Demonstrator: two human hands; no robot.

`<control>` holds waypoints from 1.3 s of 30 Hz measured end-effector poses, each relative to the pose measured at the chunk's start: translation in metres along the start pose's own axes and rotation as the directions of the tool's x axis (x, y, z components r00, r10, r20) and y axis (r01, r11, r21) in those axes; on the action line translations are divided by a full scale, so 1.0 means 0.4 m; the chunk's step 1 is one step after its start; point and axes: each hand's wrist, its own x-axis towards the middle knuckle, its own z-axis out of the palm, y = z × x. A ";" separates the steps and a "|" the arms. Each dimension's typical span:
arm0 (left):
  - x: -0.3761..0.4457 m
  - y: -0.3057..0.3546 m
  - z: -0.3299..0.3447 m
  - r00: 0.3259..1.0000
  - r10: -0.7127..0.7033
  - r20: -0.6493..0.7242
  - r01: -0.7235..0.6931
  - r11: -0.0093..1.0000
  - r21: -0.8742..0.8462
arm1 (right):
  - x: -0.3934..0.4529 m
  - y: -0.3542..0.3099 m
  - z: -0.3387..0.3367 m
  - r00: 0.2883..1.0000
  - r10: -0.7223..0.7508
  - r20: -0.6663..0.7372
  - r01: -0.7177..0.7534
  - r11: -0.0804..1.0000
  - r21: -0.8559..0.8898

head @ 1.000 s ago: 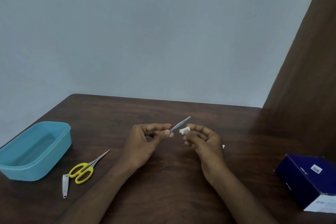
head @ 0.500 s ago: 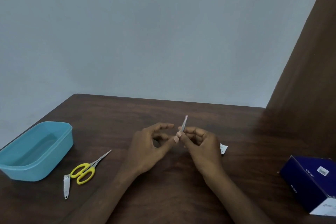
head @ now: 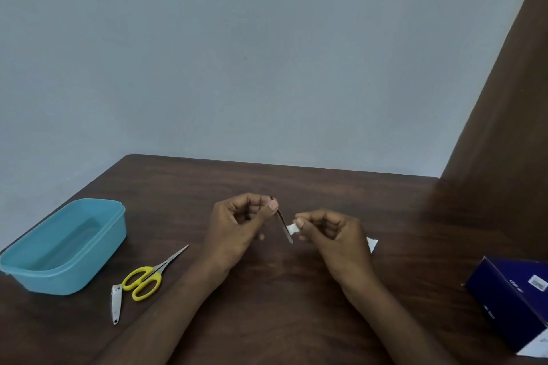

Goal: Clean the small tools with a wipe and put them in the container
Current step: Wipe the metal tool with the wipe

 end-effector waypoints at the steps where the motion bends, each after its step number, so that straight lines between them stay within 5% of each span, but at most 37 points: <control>1: -0.001 -0.001 -0.001 1.000 -0.008 0.012 0.008 1.000 -0.012 | 0.002 0.000 -0.003 0.997 -0.043 -0.069 0.040 0.998 -0.045; 6: -0.008 -0.004 -0.002 0.993 0.021 0.119 -0.025 0.999 0.036 | -0.017 -0.002 0.017 0.949 -0.292 -0.121 0.261 0.940 -0.222; 12: -0.010 0.000 -0.003 0.993 0.025 0.112 -0.019 0.999 -0.050 | -0.041 -0.001 0.034 0.924 -0.377 0.070 0.378 0.868 -0.322; 19: -0.017 0.002 0.011 0.990 0.007 0.139 0.003 0.997 -0.076 | -0.041 -0.013 0.030 0.889 -0.455 0.046 0.427 0.790 -0.441; 24: -0.007 0.000 0.006 0.999 -0.028 -0.019 0.026 0.991 -0.131 | -0.037 0.001 0.018 0.899 -0.425 0.107 0.415 0.747 -0.519; 29: -0.011 -0.004 0.011 0.998 -0.056 0.000 0.055 0.990 -0.128 | -0.044 0.002 0.022 0.890 -0.440 0.116 0.429 0.724 -0.540; 35: -0.010 -0.006 0.008 0.999 -0.036 0.028 0.039 0.995 -0.095 | -0.031 -0.004 0.023 0.976 -0.216 0.006 0.204 0.913 -0.354; 39: -0.014 -0.007 0.011 0.996 -0.002 0.089 0.002 1.000 -0.006 | -0.023 -0.006 0.008 0.957 -0.230 -0.180 0.167 0.937 -0.308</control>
